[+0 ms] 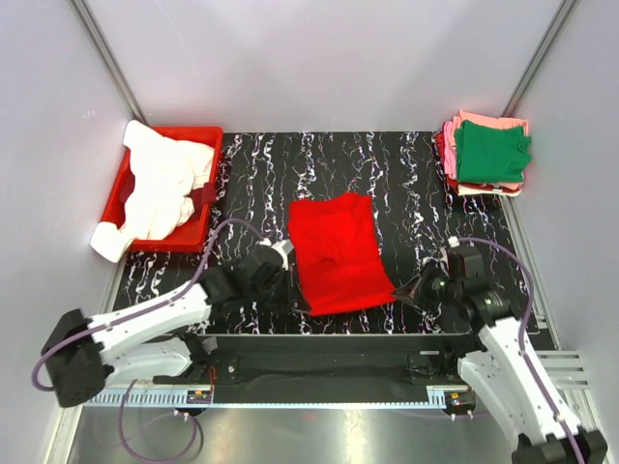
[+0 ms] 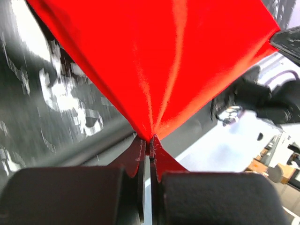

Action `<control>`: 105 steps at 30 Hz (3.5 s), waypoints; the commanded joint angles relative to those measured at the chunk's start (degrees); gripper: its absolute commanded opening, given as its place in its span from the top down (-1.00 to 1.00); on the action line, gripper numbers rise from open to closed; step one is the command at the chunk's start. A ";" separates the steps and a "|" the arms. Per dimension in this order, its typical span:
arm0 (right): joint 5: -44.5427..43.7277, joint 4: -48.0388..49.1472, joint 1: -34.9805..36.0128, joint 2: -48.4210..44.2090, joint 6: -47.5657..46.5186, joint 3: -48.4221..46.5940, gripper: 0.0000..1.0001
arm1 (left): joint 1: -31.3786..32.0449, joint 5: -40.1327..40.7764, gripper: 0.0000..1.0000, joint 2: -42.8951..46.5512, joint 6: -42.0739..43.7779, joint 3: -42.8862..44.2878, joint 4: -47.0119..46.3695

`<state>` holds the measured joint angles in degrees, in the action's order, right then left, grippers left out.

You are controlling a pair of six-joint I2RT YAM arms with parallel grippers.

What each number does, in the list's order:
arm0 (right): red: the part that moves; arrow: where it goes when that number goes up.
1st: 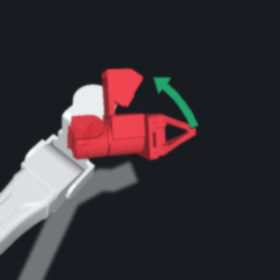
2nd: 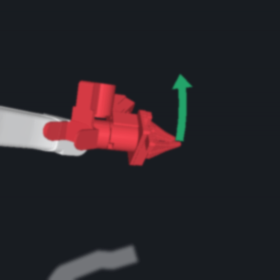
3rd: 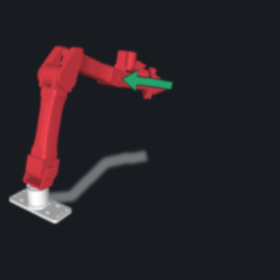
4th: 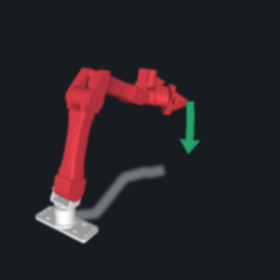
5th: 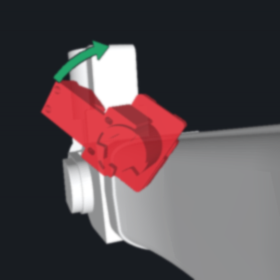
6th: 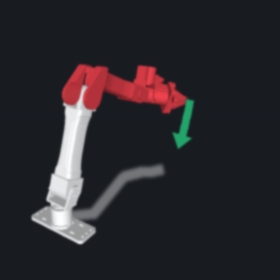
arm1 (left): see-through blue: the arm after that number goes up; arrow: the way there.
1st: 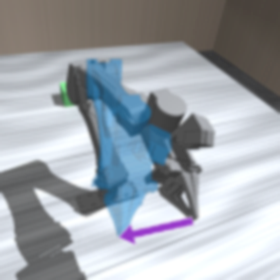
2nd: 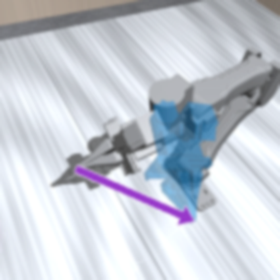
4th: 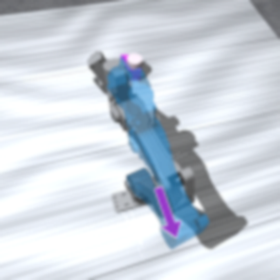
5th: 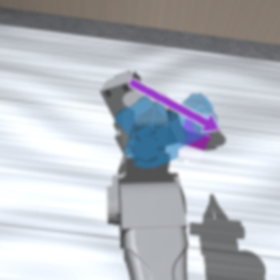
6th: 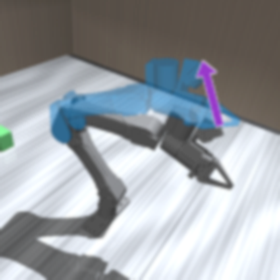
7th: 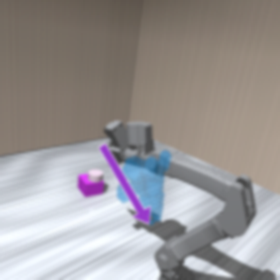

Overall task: Fold and stack the t-shirts
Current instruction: Fold the tshirt, then neatly place the folded tshirt to the corner

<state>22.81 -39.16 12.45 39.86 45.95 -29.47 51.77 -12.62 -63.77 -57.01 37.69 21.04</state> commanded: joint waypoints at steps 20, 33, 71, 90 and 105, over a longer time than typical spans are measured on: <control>-10.68 -6.73 0.56 18.30 -4.91 -26.41 1.00 | -9.13 0.50 0.94 -3.99 7.08 19.70 14.47; -12.35 -3.21 0.12 39.85 -10.44 -41.62 1.00 | -20.30 -9.96 0.94 -17.87 12.54 26.20 11.13; -4.62 18.14 -1.29 67.55 -13.00 -40.44 -0.76 | -37.62 -8.74 -0.52 -33.82 24.75 38.36 18.87; -18.32 11.65 14.72 46.37 -5.25 -25.72 -0.95 | -37.71 -7.07 -0.51 -11.92 31.70 24.98 25.45; 7.42 47.06 -3.39 63.31 -2.28 -23.78 -0.73 | -37.71 1.37 -0.49 -1.09 37.41 21.72 29.06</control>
<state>26.28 -1.32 9.80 100.22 42.48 -50.94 14.09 -13.72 -65.69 -21.76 59.94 50.17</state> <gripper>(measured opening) 0.881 0.748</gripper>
